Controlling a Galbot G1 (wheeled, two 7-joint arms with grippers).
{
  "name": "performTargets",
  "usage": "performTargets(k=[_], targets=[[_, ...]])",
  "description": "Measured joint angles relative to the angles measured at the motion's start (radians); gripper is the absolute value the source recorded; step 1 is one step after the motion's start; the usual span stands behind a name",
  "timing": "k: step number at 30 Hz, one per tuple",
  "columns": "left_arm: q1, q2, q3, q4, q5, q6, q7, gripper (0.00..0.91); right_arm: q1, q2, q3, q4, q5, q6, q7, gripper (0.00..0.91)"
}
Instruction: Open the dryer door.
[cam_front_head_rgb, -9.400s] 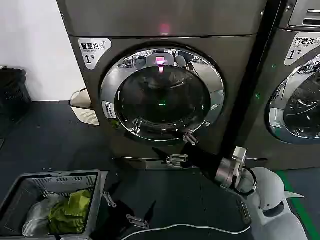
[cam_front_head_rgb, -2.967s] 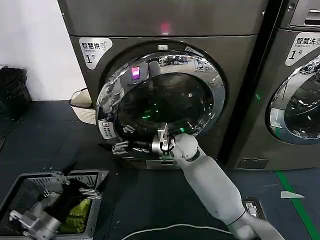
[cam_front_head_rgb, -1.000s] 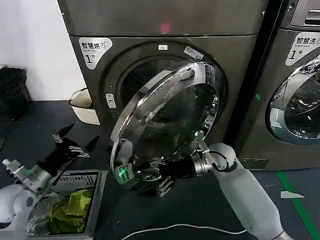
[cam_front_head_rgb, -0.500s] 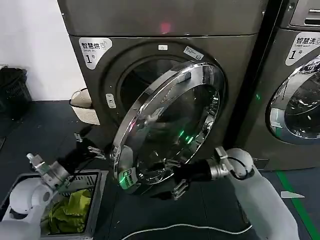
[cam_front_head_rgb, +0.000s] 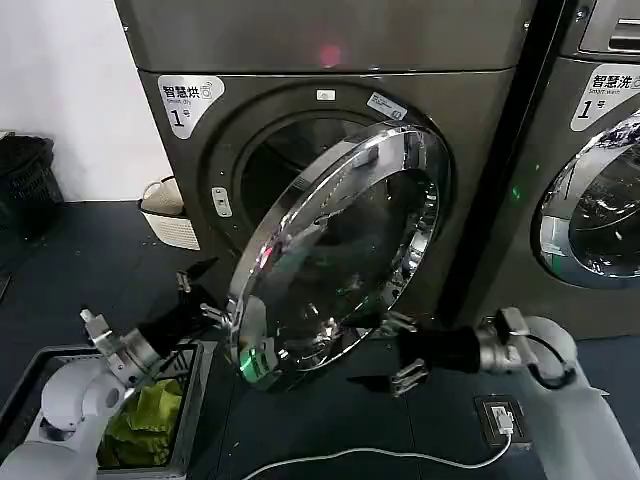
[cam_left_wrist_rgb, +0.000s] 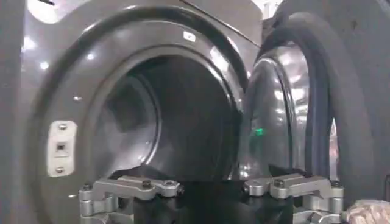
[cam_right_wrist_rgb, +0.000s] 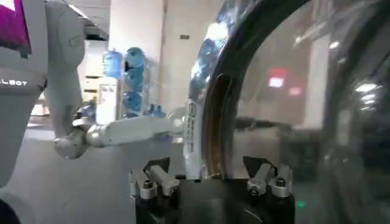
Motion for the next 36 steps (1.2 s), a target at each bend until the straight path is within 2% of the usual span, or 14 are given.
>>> performTargets(k=[10,22,28,36], targets=[[-0.006,0.02,0.059,-0.021,-0.002,0.001,0.039,0.907,-0.166,0.067,0.262,0.129,0.045,0.054,0.181,0.878],[-0.058,0.026,0.223,-0.007,0.006,-0.02,0.067,0.907,-0.339,0.173,0.521,0.277,0.106,0.106,0.592,0.878],[-0.083,0.027,0.306,-0.007,0.015,-0.025,0.068,0.907,-0.391,0.194,0.667,0.312,0.116,0.127,0.812,0.878],[-0.139,0.022,0.429,-0.002,0.015,-0.027,0.043,0.907,-0.439,0.193,0.857,0.347,0.083,0.111,1.042,0.878]])
